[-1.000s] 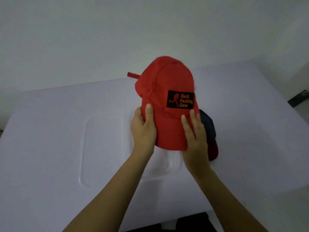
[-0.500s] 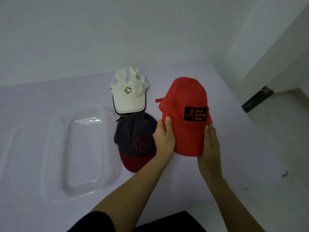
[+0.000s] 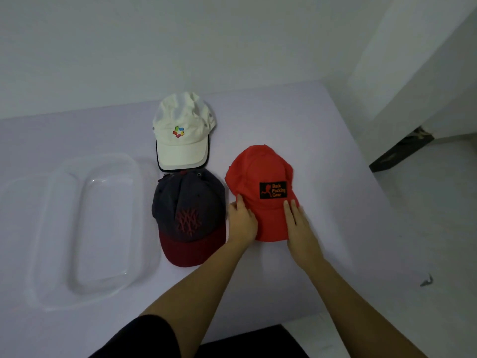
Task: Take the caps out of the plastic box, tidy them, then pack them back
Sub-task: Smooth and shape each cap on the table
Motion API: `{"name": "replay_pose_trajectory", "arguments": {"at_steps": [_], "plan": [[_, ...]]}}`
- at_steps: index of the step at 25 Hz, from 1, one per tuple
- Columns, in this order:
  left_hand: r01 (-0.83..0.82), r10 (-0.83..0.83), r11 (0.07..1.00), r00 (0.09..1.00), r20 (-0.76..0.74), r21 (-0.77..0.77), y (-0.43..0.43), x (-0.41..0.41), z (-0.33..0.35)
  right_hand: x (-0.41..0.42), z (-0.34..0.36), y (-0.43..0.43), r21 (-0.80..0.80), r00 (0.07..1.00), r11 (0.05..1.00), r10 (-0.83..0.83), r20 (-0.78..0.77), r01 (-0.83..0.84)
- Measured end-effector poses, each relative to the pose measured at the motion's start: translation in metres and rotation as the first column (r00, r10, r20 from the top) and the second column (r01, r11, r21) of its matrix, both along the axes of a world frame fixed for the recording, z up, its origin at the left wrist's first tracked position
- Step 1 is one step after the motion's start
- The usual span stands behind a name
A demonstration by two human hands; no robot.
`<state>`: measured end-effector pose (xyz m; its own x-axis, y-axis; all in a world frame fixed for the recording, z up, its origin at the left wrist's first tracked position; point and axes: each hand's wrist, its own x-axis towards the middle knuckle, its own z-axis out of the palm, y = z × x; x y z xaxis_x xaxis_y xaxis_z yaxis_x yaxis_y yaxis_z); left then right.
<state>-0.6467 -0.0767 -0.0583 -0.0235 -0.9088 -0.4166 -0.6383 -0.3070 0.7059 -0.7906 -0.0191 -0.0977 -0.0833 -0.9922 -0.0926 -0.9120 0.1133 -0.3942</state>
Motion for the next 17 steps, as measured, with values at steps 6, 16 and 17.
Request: {"name": "replay_pose_trajectory", "arguments": {"at_steps": [6, 16, 17], "plan": [[0.222, -0.220, 0.967, 0.975, 0.032, -0.121, 0.015, 0.023, 0.015, 0.004, 0.003, 0.005, 0.059, 0.997, 0.995, 0.074, 0.003, -0.074], [0.138, -0.086, 0.966, 0.969, 0.233, -0.218, 0.088, 0.144, -0.012, 0.123, 0.012, 0.012, 0.068, 0.901, 0.918, 0.365, 0.233, -0.390], [0.162, -0.118, 0.973, 0.961, 0.250, -0.163, 0.086, 0.148, -0.015, 0.128, 0.009, 0.010, 0.101, 0.901, 0.915, 0.357, 0.247, -0.390]]}}
